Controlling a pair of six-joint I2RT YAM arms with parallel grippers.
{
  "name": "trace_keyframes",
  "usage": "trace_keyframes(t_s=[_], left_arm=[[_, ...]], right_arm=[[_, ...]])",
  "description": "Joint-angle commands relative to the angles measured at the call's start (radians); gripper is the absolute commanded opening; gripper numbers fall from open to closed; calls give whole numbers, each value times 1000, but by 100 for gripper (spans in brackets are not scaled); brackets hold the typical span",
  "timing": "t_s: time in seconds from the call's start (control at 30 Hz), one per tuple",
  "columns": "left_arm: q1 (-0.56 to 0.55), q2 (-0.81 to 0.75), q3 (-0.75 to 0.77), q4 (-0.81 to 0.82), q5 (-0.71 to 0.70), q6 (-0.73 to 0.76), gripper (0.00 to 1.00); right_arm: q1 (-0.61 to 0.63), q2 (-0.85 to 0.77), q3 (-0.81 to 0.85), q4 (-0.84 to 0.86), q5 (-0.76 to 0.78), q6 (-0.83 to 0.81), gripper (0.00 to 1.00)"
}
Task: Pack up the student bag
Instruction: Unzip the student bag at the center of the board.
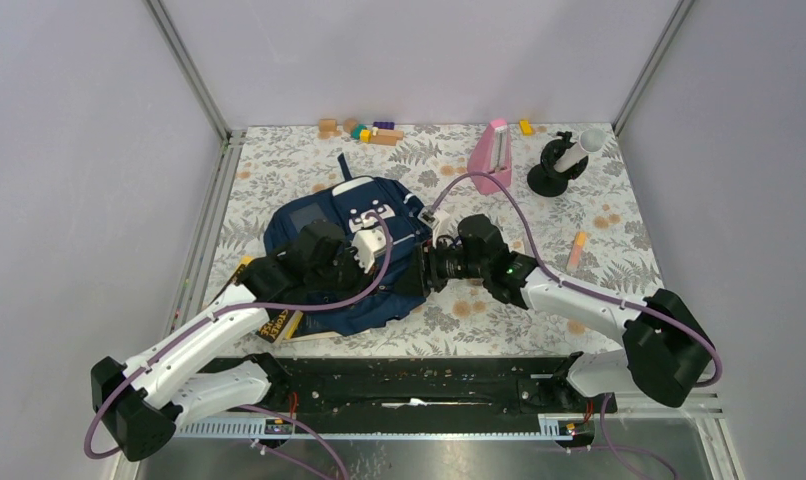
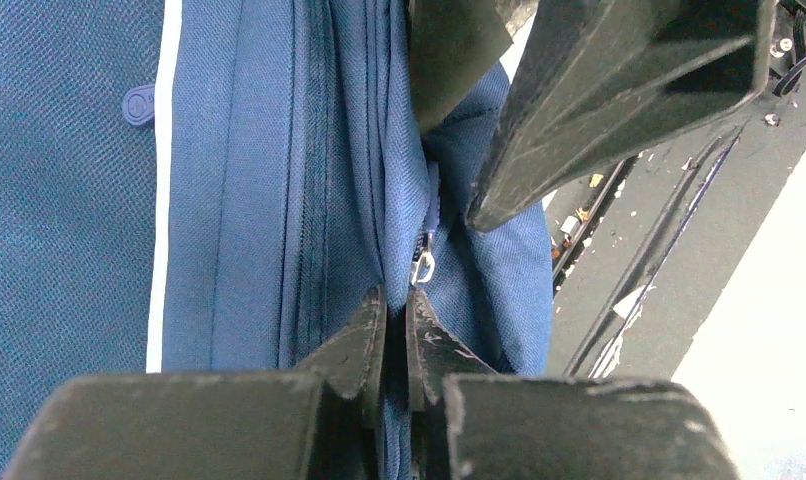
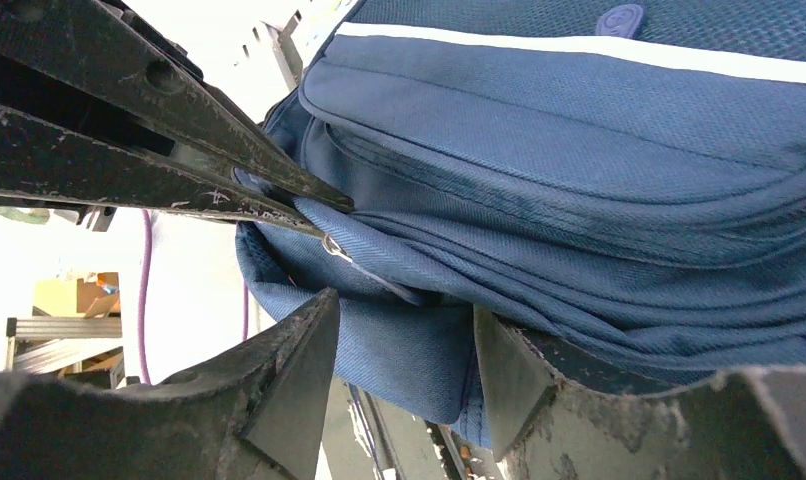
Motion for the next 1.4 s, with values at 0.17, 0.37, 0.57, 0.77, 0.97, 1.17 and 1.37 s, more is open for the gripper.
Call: trace_keyframes(t_s=[0.17, 0.37, 0.57, 0.77, 0.97, 1.17, 1.37], left_arm=[[-1, -6, 37, 114, 99, -17, 0], [-1, -2, 38, 115, 113, -17, 0], [-2, 5, 37, 115, 119, -17, 0], [-1, 5, 37, 115, 118, -17, 0], [-1, 5, 37, 115, 115, -19, 0], [-1, 7, 37, 115, 116, -19, 0], [-1, 5, 37, 115, 115, -19, 0]], right_arm=[[43, 44, -16, 160, -7, 47, 51], [48, 58, -20, 208, 5, 54, 41], [49, 76, -16, 291, -29, 80, 37], [55, 58, -18, 310, -60, 87, 34], [58, 32, -45, 315, -75, 94, 28], [59, 30, -46, 372, -94, 136, 35], [59, 54, -31, 432, -126, 175, 38]])
